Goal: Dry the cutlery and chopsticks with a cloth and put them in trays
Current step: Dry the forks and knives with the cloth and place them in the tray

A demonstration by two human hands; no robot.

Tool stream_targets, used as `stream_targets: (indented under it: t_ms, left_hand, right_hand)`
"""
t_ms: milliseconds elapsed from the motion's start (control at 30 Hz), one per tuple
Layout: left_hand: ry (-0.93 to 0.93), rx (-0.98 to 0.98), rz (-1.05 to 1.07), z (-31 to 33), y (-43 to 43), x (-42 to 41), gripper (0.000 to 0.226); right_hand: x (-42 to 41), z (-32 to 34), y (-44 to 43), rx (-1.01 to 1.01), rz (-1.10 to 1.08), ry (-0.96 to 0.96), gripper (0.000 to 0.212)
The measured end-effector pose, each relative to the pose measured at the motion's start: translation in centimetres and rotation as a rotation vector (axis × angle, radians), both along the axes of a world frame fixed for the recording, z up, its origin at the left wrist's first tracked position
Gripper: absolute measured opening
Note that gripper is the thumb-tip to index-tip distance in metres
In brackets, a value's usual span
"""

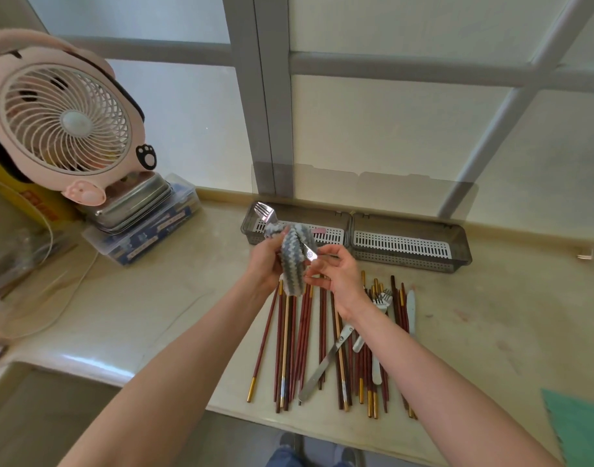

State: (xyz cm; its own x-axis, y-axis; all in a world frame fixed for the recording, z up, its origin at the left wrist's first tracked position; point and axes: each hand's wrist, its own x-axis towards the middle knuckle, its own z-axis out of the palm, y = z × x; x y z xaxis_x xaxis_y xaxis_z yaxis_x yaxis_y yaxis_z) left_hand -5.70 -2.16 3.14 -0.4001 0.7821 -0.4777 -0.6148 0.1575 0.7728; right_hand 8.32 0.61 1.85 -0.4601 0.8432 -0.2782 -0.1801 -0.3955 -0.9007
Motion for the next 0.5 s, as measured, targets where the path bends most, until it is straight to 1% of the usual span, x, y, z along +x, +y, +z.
stream_targets:
  t_ms: [67, 133, 200, 300, 400, 467, 500]
  left_hand:
    - [-0.001, -0.01, -0.061, 0.0, -0.5, 0.3, 0.026]
    - [0.008, -0.006, -0.112, -0.2, -0.8, 0.7, 0.025]
    - [0.044, -0.008, -0.147, -0.5, -1.2, 1.2, 0.028]
    - [0.11, -0.047, -0.197, -0.9, -1.4, 1.6, 0.03]
    - [0.294, -0.147, -0.231, -1.6, -1.5, 1.3, 0.019]
    - [0.421, -0.243, -0.183, -1.9, -1.3, 0.9, 0.019]
    - [0.463, -0.281, -0.159, -1.9, -1.1, 0.7, 0.021]
  right_hand:
    - [-0.1, -0.1, 0.0, -0.004, -0.002, -0.041, 0.031]
    - [-0.4, -0.3, 0.0, -0.013, -0.003, -0.067, 0.035]
    - [-0.9, -0.7, 0.0, -0.012, -0.048, -0.107, 0.032]
    - [-1.6, -1.2, 0.3, -0.002, -0.125, -0.234, 0.03]
    - [-1.6, -1.4, 1.0, -0.027, -0.056, -0.411, 0.032]
    - [-1.9, -1.2, 1.8, 0.068, -0.023, -0.513, 0.03]
    - [-2.2, -1.0, 2.4, 0.139, -0.03, -0.518, 0.031]
